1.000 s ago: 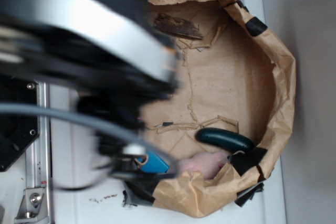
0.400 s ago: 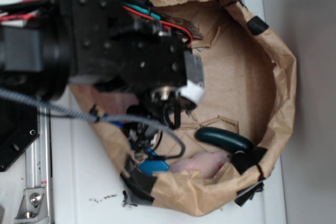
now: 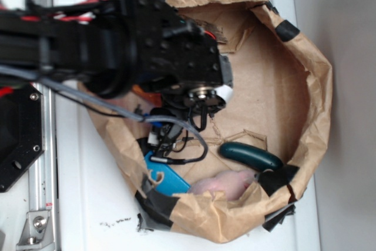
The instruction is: Grab the shell.
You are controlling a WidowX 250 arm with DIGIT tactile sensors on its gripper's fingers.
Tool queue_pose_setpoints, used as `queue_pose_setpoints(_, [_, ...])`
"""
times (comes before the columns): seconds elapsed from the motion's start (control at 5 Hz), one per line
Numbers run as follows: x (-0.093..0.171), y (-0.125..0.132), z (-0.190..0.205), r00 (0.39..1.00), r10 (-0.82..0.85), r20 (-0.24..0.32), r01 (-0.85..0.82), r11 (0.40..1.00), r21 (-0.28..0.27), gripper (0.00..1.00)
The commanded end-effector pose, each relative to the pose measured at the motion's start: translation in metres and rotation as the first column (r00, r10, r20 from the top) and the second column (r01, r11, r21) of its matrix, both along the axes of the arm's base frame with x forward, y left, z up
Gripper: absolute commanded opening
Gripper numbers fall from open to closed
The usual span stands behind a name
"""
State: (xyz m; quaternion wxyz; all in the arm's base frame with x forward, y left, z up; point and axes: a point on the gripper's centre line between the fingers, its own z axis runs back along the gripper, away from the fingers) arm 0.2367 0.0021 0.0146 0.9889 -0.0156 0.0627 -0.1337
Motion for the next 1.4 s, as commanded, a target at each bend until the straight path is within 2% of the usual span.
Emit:
queue_pose_setpoints(0.0, [0.008, -0.006, 0.015, 0.992, 0.048, 0.115, -0.059, 0.994, 0.093, 0.00])
queue_pose_setpoints(0.2, [0.021, 0.001, 0.065, 0.963, 0.129, 0.238, -0.162, 0.979, 0.126, 0.00])
queue_pose_setpoints(0.4, [0.026, 0.016, 0.116, 0.886, 0.331, 0.325, -0.372, 0.925, 0.072, 0.00])
queue_pose_setpoints(0.6, [0.026, 0.013, 0.156, 0.791, 0.520, 0.322, -0.562, 0.826, 0.047, 0.00])
queue_pose_setpoints(1.0, [0.018, 0.006, 0.144, 0.734, 0.586, 0.343, -0.625, 0.780, 0.005, 0.00])
queue_pose_setpoints(1.2, [0.020, 0.005, 0.144, 0.754, 0.566, 0.333, -0.608, 0.793, 0.029, 0.00])
